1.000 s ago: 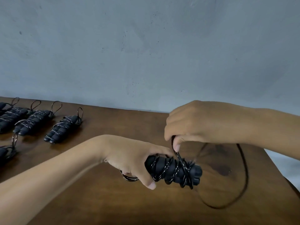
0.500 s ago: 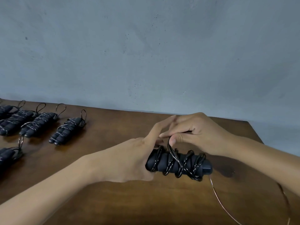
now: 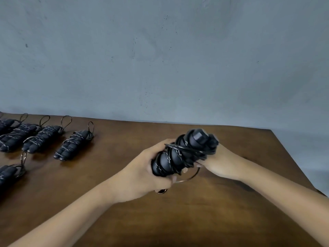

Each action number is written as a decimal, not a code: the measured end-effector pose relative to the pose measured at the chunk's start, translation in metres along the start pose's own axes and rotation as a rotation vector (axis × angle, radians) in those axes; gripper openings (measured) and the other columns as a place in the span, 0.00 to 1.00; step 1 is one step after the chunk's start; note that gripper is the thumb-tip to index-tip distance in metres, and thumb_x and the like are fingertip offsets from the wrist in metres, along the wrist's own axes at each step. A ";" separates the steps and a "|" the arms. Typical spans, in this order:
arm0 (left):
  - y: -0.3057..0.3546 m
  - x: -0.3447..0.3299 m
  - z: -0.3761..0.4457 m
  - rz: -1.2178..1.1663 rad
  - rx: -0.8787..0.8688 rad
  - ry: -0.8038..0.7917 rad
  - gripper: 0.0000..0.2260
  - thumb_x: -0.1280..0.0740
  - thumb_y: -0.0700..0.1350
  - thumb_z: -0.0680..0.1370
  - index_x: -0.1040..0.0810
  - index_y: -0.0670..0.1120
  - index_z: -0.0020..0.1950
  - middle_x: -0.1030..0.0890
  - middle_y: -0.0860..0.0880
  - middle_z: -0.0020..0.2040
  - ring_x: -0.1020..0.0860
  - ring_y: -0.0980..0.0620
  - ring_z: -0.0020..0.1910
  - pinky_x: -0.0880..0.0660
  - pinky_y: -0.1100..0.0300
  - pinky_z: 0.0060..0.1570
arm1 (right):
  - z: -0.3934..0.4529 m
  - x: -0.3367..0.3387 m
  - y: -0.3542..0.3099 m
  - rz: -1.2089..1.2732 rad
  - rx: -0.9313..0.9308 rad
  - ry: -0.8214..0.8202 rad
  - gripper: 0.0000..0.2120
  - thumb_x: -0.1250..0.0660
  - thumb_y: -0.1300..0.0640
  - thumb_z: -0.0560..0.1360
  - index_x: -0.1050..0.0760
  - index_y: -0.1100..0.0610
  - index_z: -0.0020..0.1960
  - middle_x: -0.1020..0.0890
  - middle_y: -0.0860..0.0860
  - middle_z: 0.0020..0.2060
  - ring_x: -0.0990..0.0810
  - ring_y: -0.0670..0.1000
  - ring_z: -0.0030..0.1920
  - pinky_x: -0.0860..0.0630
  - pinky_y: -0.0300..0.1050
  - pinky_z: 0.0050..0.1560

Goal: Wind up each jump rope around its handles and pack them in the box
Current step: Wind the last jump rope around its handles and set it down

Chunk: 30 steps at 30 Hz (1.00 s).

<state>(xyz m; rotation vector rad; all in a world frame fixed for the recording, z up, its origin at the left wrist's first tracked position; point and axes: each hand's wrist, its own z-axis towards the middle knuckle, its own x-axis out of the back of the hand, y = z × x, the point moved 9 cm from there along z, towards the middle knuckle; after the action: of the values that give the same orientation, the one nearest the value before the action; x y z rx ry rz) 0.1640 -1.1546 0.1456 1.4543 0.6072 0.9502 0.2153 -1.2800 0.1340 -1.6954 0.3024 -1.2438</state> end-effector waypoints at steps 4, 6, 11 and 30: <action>-0.015 0.009 -0.002 -0.133 0.024 0.103 0.23 0.32 0.23 0.75 0.23 0.49 0.59 0.16 0.41 0.50 0.27 0.49 0.38 0.28 0.56 0.32 | -0.009 -0.014 -0.016 0.134 0.009 -0.054 0.15 0.40 0.53 0.85 0.21 0.57 0.43 0.20 0.52 0.33 0.29 0.43 0.28 0.33 0.30 0.33; -0.019 0.011 -0.002 -0.194 0.029 0.145 0.19 0.28 0.29 0.74 0.23 0.47 0.60 0.16 0.42 0.51 0.26 0.48 0.39 0.27 0.57 0.32 | -0.014 -0.016 -0.015 0.141 -0.005 -0.018 0.17 0.40 0.44 0.81 0.20 0.53 0.44 0.20 0.52 0.33 0.33 0.43 0.28 0.35 0.31 0.31; -0.029 0.010 -0.005 -0.309 0.033 0.203 0.19 0.22 0.45 0.70 0.19 0.54 0.60 0.18 0.45 0.52 0.23 0.49 0.43 0.24 0.58 0.37 | -0.027 -0.008 -0.021 0.019 -0.025 0.172 0.14 0.40 0.48 0.84 0.18 0.46 0.47 0.19 0.48 0.32 0.24 0.42 0.29 0.32 0.32 0.35; -0.059 -0.011 0.001 -0.509 -0.008 0.488 0.24 0.27 0.49 0.80 0.31 0.45 0.72 0.24 0.47 0.40 0.27 0.51 0.37 0.23 0.56 0.42 | -0.069 -0.054 -0.050 -0.028 -0.124 0.545 0.17 0.52 0.53 0.82 0.25 0.43 0.58 0.24 0.41 0.39 0.24 0.42 0.40 0.31 0.35 0.39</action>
<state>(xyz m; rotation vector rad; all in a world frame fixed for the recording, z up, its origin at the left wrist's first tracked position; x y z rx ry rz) 0.1688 -1.1563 0.0862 0.9790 1.2610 0.8912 0.1174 -1.2572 0.1428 -1.4365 0.6936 -1.7279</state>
